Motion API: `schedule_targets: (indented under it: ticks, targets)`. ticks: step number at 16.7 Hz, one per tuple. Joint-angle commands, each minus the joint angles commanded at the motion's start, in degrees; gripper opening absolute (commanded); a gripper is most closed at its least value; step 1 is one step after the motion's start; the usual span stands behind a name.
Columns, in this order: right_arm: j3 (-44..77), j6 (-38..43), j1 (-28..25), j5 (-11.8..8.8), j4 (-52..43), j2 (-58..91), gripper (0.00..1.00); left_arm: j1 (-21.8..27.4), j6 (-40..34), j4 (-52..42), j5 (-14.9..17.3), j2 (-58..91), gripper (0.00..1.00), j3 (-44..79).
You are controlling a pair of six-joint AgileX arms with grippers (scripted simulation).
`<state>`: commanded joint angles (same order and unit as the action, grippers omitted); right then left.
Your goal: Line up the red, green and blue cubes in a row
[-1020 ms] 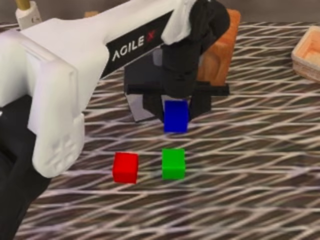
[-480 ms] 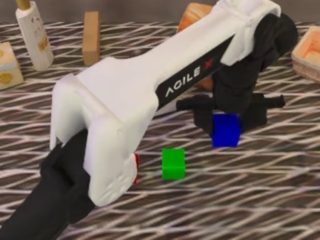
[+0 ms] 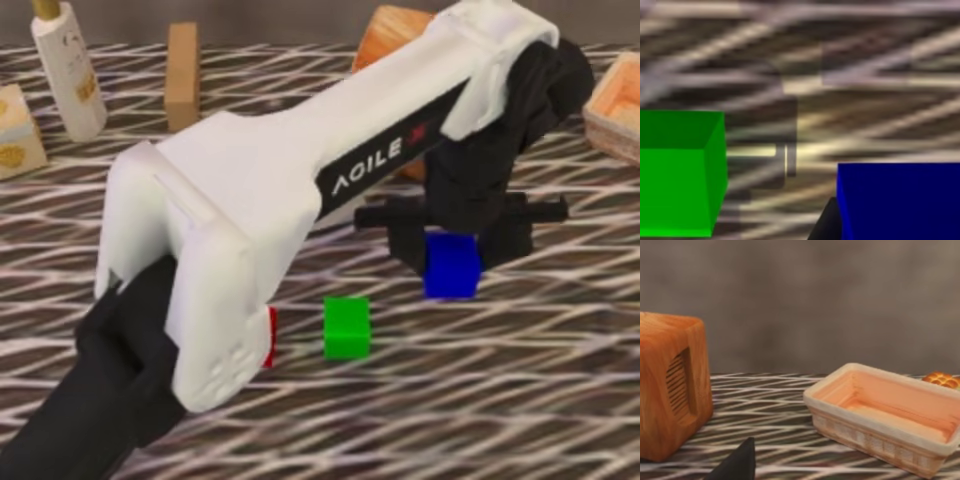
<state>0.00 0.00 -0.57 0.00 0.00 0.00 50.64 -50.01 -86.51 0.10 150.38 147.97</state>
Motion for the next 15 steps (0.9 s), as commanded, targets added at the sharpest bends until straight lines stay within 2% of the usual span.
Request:
schedule_targets:
  ticks: [7,12,15]
  targets:
    - [0.0,0.0,0.0,0.0,0.0,0.0,1.00,0.3,-0.2,14.2,0.0,-2.5,0.00,-17.5]
    - [0.0,0.0,0.0,0.0,0.0,0.0,1.00,0.3,-0.3,15.4,0.0,-2.7,0.00,-18.7]
    - [0.0,0.0,0.0,0.0,0.0,0.0,1.00,0.3,-0.3,15.4,0.0,-2.7,0.23,-18.7]
